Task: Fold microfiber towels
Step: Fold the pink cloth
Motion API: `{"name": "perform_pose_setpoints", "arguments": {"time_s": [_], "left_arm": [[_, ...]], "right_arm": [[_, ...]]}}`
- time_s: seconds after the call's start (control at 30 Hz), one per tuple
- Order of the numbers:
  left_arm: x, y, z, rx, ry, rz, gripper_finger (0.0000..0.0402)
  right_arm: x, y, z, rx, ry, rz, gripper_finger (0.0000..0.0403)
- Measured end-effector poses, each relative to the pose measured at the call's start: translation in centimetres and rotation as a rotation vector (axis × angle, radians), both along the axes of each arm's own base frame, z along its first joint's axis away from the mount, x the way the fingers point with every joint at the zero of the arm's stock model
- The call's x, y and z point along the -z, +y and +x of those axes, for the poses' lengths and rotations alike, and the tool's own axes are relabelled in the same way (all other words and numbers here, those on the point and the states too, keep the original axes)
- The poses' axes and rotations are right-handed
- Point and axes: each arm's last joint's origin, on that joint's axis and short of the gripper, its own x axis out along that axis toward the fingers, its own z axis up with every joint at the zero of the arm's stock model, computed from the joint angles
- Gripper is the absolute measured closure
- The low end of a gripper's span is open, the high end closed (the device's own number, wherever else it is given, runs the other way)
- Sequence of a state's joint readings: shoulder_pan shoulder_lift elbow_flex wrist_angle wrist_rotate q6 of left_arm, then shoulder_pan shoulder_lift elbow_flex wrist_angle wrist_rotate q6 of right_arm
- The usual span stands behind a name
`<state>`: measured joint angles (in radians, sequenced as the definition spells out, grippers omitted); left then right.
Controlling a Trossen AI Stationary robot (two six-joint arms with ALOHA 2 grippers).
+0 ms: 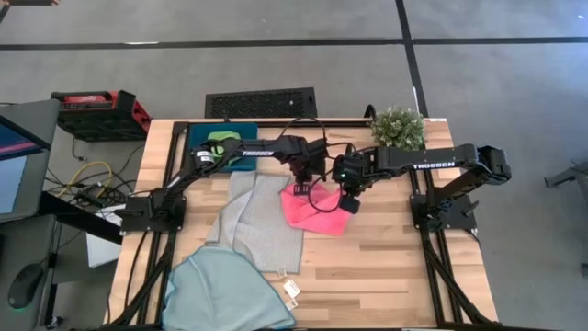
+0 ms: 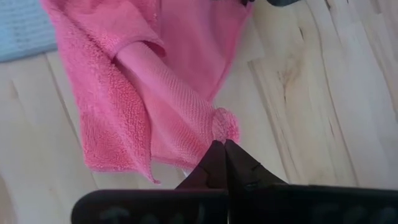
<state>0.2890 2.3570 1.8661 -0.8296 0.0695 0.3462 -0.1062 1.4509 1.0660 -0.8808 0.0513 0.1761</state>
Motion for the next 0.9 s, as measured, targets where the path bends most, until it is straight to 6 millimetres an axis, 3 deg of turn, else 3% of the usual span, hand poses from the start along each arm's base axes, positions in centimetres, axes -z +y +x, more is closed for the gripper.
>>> {"name": "perform_pose_setpoints", "arguments": {"time_s": [0.2, 0.33, 0.5, 0.63, 0.9], "left_arm": [[-2.8, 0.6, 0.2, -0.027, 0.024, -0.012, 0.0401], [-7.6, 1.4, -0.1, -0.05, -0.02, 0.015, 0.0401], [-12.3, 2.0, -0.8, -0.081, -0.06, 0.081, 0.0401], [-17.4, 1.8, -2.0, -0.118, -0.132, 0.137, 0.0401], [-22.9, 1.3, -5.5, -0.224, -0.205, 0.299, 0.0401]], "right_arm": [[-0.9, -0.6, -0.8, 0.034, -0.012, -0.003, 0.04], [-2.5, -1.2, -2.0, 0.093, -0.074, -0.034, 0.04], [-4.4, -1.9, -3.9, 0.148, -0.139, -0.083, 0.0401], [-6.5, -2.5, -5.0, 0.204, -0.16, -0.152, 0.0401], [-9.7, -3.9, -5.5, 0.219, -0.212, -0.245, 0.0401]]}}
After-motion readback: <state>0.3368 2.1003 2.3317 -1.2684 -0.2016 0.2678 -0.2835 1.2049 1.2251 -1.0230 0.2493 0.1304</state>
